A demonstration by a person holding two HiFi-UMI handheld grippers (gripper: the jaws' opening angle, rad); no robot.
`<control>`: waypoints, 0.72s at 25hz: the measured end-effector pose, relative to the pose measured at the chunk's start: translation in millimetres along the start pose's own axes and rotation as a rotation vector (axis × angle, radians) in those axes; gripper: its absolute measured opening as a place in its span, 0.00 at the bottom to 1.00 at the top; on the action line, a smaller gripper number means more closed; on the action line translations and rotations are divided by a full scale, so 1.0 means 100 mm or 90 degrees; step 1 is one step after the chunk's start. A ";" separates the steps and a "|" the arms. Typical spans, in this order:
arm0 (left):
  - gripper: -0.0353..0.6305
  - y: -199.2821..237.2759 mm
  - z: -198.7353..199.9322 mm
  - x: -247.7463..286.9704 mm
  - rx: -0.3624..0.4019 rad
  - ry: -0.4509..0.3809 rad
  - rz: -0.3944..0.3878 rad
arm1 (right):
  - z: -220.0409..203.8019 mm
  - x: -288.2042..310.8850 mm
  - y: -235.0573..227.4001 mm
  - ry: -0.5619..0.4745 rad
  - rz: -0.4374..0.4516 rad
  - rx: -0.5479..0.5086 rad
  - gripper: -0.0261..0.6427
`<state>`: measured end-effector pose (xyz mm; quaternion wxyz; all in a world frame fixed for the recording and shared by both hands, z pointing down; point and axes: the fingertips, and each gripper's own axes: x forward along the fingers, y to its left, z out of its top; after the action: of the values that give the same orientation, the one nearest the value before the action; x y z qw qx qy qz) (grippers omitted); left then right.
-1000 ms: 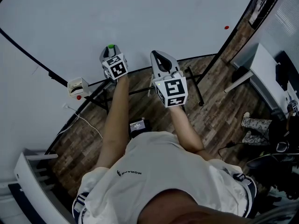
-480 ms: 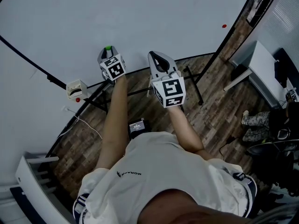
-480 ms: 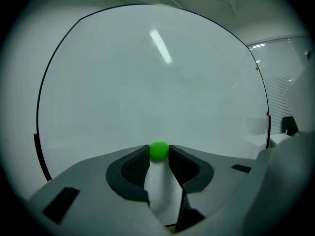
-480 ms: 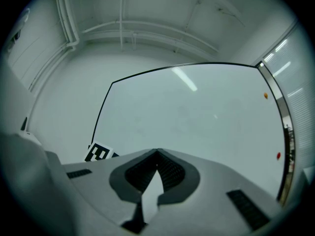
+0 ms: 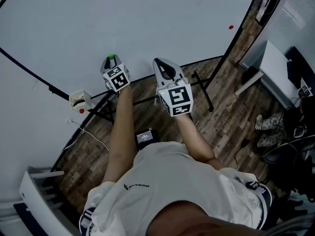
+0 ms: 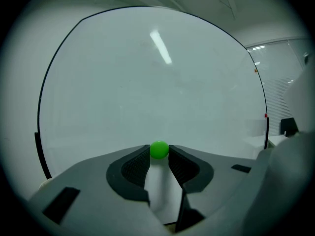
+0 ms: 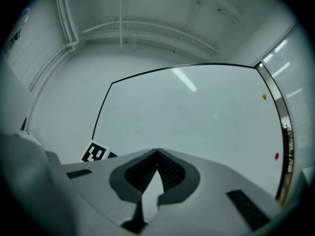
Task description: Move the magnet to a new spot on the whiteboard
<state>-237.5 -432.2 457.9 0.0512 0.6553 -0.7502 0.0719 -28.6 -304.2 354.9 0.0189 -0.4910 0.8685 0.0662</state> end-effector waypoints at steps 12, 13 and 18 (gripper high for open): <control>0.24 -0.05 0.05 -0.21 -0.001 -0.016 -0.004 | 0.05 -0.12 0.03 -0.005 0.001 0.003 0.06; 0.24 -0.05 0.07 -0.23 -0.002 -0.018 -0.005 | 0.05 -0.13 0.03 -0.005 0.002 0.003 0.06; 0.24 -0.07 0.18 -0.37 -0.013 -0.034 -0.007 | 0.06 -0.17 0.04 -0.006 0.003 0.004 0.06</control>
<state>-225.3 -399.9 434.5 0.0383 0.6606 -0.7483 0.0468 -23.9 -287.0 351.3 0.0244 -0.4888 0.8696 0.0661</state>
